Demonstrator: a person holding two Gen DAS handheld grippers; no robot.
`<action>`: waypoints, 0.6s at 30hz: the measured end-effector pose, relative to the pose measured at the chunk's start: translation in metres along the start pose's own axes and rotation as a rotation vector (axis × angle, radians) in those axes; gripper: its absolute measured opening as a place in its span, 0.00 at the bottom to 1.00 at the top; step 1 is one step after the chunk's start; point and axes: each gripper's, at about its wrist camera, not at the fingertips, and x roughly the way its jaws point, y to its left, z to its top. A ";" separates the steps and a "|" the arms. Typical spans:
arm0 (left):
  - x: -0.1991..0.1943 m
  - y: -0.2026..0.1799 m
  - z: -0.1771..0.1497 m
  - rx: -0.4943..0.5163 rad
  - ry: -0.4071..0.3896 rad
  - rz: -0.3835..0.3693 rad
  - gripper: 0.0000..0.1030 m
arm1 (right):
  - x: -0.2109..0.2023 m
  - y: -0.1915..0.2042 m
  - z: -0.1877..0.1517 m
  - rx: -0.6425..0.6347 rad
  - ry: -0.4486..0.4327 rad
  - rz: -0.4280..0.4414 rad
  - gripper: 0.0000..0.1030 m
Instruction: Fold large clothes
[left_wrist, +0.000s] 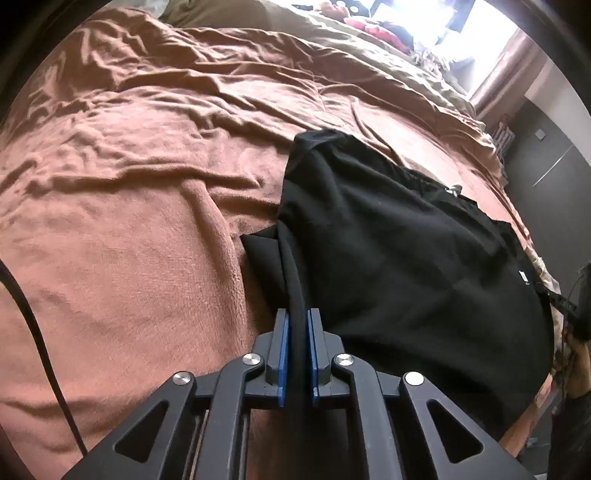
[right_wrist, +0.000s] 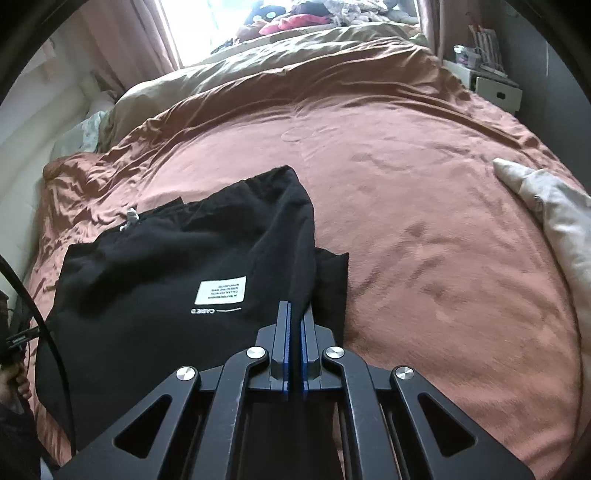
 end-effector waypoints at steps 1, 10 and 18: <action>-0.005 -0.001 -0.001 0.004 -0.005 -0.001 0.08 | -0.006 0.002 -0.001 0.000 -0.009 -0.002 0.02; -0.052 0.004 -0.031 -0.041 -0.064 -0.068 0.79 | -0.063 0.016 -0.022 -0.017 -0.077 -0.020 0.23; -0.061 0.019 -0.081 -0.173 -0.026 -0.178 0.79 | -0.106 0.027 -0.058 -0.029 -0.135 0.007 0.57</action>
